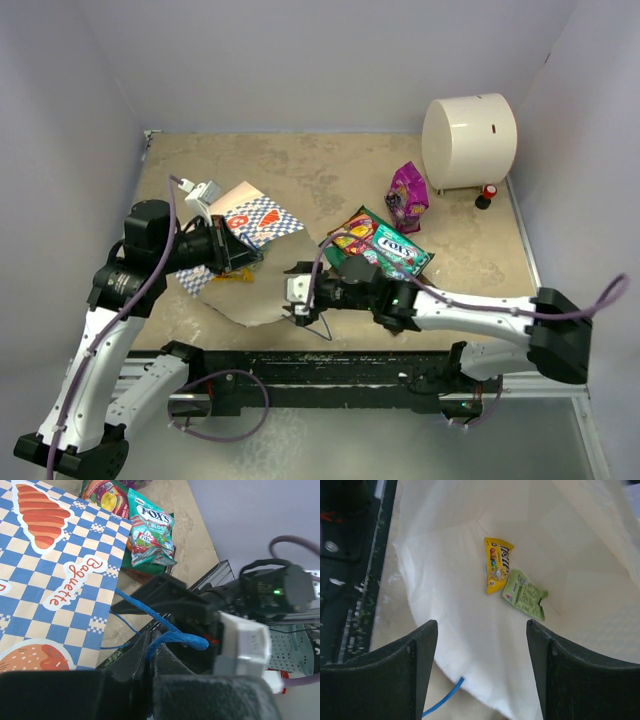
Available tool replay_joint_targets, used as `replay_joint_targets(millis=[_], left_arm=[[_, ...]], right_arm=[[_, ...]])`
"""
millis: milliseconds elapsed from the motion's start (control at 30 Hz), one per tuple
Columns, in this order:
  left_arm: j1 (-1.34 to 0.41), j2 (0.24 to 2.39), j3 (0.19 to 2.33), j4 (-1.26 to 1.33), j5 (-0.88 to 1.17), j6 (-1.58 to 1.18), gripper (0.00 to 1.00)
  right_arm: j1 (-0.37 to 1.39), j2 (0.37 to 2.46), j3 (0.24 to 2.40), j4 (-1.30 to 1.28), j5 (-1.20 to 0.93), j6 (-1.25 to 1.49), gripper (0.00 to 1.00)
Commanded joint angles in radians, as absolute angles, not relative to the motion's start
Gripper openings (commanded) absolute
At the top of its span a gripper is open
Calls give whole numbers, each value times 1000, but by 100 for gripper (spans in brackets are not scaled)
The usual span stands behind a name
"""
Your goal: Take the snacks out of the paper bag
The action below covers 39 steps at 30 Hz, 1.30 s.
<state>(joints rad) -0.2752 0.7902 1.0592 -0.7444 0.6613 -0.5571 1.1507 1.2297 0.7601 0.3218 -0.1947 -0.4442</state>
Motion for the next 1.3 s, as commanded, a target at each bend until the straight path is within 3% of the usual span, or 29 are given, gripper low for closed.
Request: replay_joint_targets(millis=[0,133,267,467,733,1267], left_arm=[[-272,765,1053,-776,690,-568,0],[-273,735,1050,-805,657,-585,0],[-273,712,1048,-797,624,-615,0],[-272,703,1031,-766,600,-659,0],[-272,734,1062,-773,590,-663,0],[-272,759,1098,-806,581,-639,0]], right_arm=[[1154,1378,741,653,-265,-674,73],[1155,1588,789,776,-288,-665,66],[1155,1764,806,1061,-241,-489,61],[1154,1992,903,1347,-96,-273,70],[1155,2161,1082,1362,-42,-189,79],[1151,2338,1216,1242,0,-152,71]])
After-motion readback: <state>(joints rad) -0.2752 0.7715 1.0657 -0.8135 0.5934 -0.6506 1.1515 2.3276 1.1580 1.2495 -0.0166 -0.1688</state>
